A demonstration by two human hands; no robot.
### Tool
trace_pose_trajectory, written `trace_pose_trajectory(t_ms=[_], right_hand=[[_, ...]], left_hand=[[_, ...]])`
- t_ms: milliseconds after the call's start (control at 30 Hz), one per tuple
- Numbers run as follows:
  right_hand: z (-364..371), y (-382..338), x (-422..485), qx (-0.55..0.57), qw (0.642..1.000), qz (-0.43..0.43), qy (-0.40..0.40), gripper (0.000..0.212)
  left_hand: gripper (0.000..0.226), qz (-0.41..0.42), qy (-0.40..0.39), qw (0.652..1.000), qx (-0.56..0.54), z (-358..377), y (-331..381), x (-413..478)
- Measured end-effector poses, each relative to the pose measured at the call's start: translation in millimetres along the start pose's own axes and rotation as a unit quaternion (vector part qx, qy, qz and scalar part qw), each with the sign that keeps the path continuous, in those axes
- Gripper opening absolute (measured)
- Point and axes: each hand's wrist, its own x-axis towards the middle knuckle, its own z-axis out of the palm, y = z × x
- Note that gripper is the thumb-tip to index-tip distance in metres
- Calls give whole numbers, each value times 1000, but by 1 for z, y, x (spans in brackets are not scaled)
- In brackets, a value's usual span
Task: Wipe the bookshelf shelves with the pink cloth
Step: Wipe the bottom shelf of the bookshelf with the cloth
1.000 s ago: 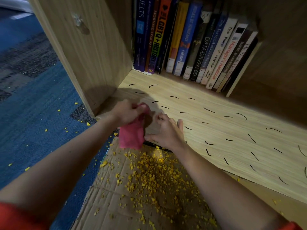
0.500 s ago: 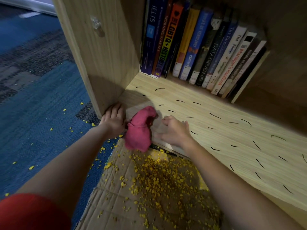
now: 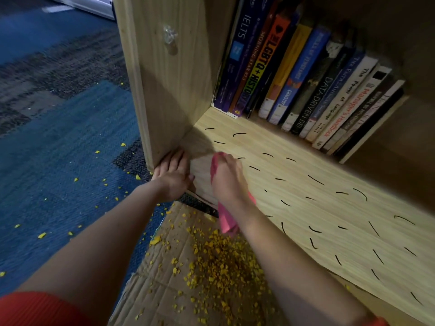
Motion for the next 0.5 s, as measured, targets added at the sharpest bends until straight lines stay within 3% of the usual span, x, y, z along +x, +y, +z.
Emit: trace_pose_trajectory(t_ms=[100,200,367,500], right_hand=[[11,-23,20,-46,996,-76,-30,45],[9,-6,13,-98,979,-179,-4,48],[5,-1,26,-118,989,-85,-13,42],[10,-12,4,-101,979,-171,-42,48]], left_hand=[[65,-5,12,1000,8,1,1,1],[64,-4,9,1000,10,1,1,2],[65,-4,7,1000,1,1,1,2],[64,-10,3,1000,3,1,2,0]])
